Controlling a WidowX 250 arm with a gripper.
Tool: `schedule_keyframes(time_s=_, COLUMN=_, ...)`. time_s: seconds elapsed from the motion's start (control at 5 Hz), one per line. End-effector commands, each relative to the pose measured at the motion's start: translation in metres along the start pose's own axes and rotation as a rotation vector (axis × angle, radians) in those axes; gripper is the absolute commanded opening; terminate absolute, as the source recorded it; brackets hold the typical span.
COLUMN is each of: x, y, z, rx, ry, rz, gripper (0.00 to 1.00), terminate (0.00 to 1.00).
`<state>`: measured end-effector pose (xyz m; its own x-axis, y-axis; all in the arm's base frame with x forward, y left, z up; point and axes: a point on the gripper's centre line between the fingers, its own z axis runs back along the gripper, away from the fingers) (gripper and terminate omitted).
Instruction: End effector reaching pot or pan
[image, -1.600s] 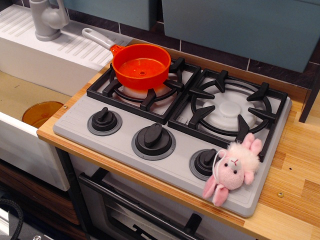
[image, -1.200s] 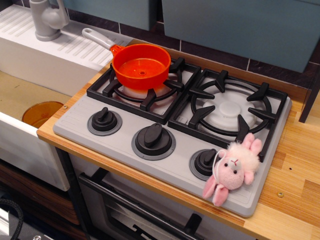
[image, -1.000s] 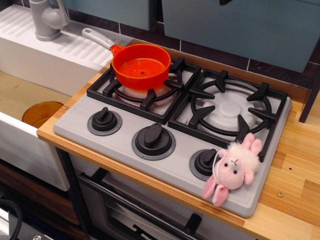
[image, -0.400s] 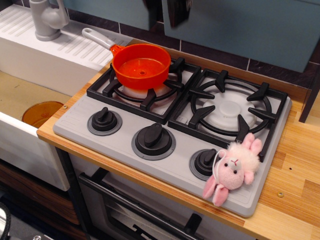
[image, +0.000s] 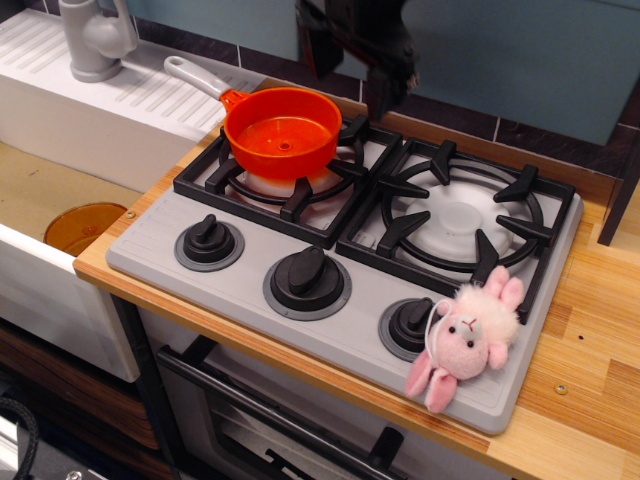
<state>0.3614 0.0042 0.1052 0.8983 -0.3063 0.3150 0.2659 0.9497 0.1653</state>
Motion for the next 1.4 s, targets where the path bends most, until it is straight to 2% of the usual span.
schedule_keyframes(time_s=0.0, x=0.003, y=0.001, z=0.012, rx=0.077, ry=-0.116, rz=0.005, gripper=1.0, terminate=0.0)
schedule_keyframes(time_s=0.8, x=-0.004, y=0.017, z=-0.013, rx=0.061, ry=-0.185, rz=-0.022, gripper=1.0, terminate=0.0)
schedule_keyframes(time_s=1.2, x=-0.006, y=0.02, z=-0.026, rx=0.056, ry=-0.198, rz=-0.024, gripper=1.0, terminate=0.0)
